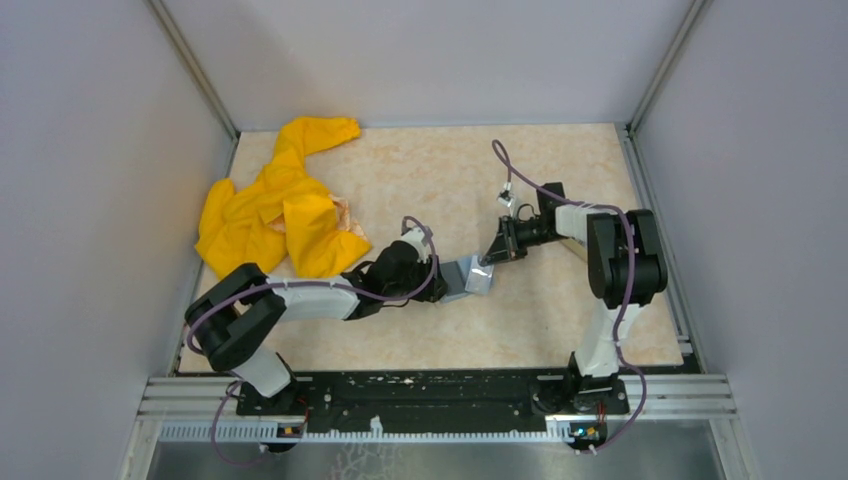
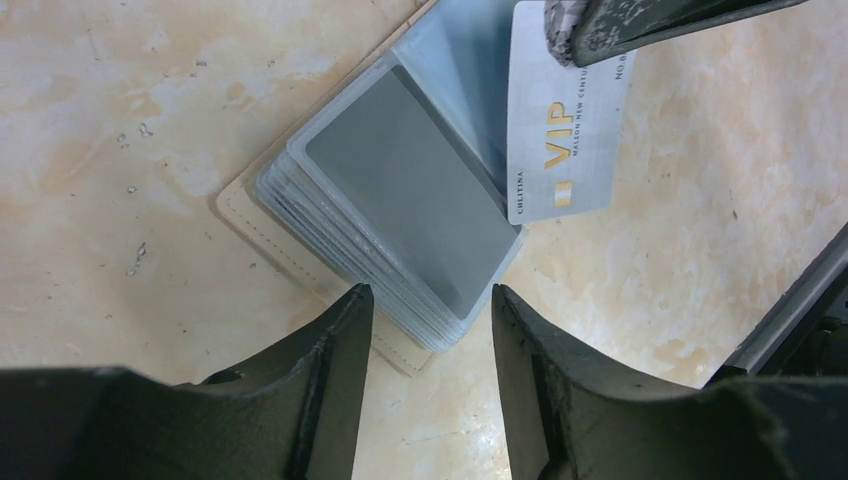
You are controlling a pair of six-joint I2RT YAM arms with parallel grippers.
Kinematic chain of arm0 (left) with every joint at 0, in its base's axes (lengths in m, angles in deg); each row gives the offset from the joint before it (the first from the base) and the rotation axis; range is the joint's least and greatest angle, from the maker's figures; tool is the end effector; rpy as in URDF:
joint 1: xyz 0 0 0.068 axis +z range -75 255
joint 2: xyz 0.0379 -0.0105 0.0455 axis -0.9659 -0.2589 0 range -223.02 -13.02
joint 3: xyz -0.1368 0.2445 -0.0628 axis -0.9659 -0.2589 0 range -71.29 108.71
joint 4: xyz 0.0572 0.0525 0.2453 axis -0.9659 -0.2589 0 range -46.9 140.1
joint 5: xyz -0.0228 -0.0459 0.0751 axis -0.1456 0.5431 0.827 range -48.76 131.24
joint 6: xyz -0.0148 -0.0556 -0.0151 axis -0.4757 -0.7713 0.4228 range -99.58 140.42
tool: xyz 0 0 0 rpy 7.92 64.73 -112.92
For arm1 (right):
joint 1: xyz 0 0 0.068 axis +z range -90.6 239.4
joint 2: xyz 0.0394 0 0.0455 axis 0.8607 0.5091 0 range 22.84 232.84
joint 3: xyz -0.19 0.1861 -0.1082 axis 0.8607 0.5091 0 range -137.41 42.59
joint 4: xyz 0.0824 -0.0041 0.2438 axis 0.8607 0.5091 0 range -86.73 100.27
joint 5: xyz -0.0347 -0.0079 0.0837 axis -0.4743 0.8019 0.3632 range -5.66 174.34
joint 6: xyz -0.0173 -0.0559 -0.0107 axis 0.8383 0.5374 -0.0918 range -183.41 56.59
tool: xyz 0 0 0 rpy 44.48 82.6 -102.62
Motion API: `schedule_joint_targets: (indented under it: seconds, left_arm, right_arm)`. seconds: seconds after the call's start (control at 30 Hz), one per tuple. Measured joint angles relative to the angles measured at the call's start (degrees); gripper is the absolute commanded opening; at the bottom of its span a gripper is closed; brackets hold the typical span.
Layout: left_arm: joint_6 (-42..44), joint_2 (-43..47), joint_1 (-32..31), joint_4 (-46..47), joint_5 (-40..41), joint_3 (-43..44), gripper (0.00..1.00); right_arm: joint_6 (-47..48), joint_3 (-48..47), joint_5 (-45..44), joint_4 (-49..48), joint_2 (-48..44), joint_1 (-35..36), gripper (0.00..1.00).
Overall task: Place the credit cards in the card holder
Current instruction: Insert the credit card into the card holder.
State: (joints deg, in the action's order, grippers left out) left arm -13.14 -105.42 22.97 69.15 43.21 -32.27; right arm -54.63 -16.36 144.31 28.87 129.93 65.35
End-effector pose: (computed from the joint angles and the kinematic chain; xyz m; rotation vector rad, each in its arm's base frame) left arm 0.1983 -0.2516 0.1685 0.3464 2.2607 -0.7916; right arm 0.3284 0.0722 0.1488 -0.5216 2.4380 1.4244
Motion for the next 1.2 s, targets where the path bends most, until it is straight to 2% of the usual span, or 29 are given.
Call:
schedule_joint_targets:
  seconds: [0.3, 0.5, 0.67, 0.87, 1.2]
  left_arm:
    - [-0.09, 2.95, 0.24, -2.32, 2.23, -1.62, 0.53]
    - [-0.24, 0.02, 0.70, -3.04, 2.23, -1.01, 0.53]
    - [-0.24, -2.49, 0.92, -4.39, 2.34, 2.25, 0.46]
    - [-0.26, -3.15, 1.03, -5.01, 2.86, 3.34, 0.45]
    - [0.57, -4.61, 1.18, -7.41, 3.04, 6.21, 0.45]
  right_arm:
    - [-1.33, -0.11, 0.79, -0.68, 2.56, 0.81, 0.00]
    - [-1.36, -1.29, 0.72, 0.11, 2.62, 1.46, 0.00]
    - [-1.33, -3.32, 0.44, 1.40, 4.13, 2.05, 0.00]
    - [-1.36, -4.83, -0.68, 3.28, 7.26, 2.16, 0.00]
    - [-1.57, -6.32, -4.00, 5.81, 7.37, 3.04, 0.00]
